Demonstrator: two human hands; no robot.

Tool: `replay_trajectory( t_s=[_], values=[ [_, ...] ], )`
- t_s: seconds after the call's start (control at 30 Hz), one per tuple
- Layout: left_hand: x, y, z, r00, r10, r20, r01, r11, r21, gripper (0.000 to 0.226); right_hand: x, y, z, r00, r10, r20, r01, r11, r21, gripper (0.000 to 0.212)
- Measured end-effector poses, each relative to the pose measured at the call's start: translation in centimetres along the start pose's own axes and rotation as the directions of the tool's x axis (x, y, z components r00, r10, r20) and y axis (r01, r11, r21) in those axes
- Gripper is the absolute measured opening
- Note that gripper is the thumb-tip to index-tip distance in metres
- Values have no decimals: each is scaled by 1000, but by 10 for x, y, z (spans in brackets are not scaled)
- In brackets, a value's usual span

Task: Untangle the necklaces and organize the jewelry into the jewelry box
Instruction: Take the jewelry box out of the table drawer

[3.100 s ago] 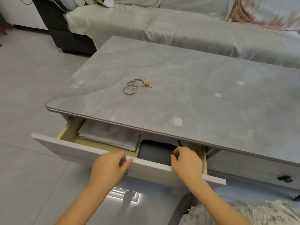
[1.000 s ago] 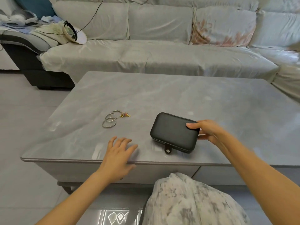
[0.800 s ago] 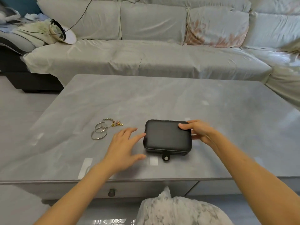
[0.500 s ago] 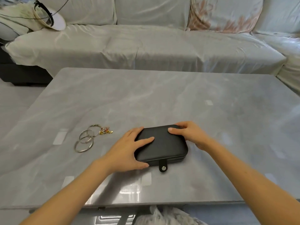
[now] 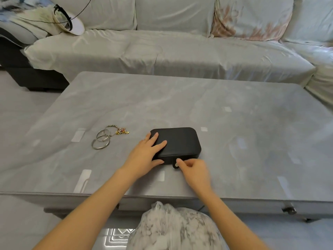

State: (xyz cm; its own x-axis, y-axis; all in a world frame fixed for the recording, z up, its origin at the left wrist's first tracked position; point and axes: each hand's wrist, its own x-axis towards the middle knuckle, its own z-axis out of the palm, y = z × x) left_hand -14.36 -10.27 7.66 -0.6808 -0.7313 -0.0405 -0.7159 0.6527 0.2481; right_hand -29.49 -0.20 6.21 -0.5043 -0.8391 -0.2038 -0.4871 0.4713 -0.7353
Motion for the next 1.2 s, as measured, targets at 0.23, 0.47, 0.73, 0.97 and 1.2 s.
replay_trajectory(
  t_s=[0.23, 0.47, 0.73, 0.97, 1.2],
  values=[
    [7, -3, -5, 999, 7, 41, -4, 997, -76, 66, 3, -7, 9, 994, 105, 34, -111, 959, 263, 26],
    [17, -10, -14, 998, 39, 57, -32, 991, -127, 67, 1, -35, -24, 984, 120, 133, -165, 895, 414, 28],
    [32, -23, -48, 999, -37, -32, 17, 873, -488, 52, 37, -93, -66, 962, 145, 230, -252, 793, 555, 20],
    [81, -24, -59, 947, -269, -176, 70, 708, -703, 18, 67, -70, -79, 940, -28, -340, 138, 942, 306, 21],
    [115, -23, -31, 892, -442, -99, 145, 486, -862, 42, 74, 1, -39, 999, 2, -46, -15, 959, -284, 28]
  ],
)
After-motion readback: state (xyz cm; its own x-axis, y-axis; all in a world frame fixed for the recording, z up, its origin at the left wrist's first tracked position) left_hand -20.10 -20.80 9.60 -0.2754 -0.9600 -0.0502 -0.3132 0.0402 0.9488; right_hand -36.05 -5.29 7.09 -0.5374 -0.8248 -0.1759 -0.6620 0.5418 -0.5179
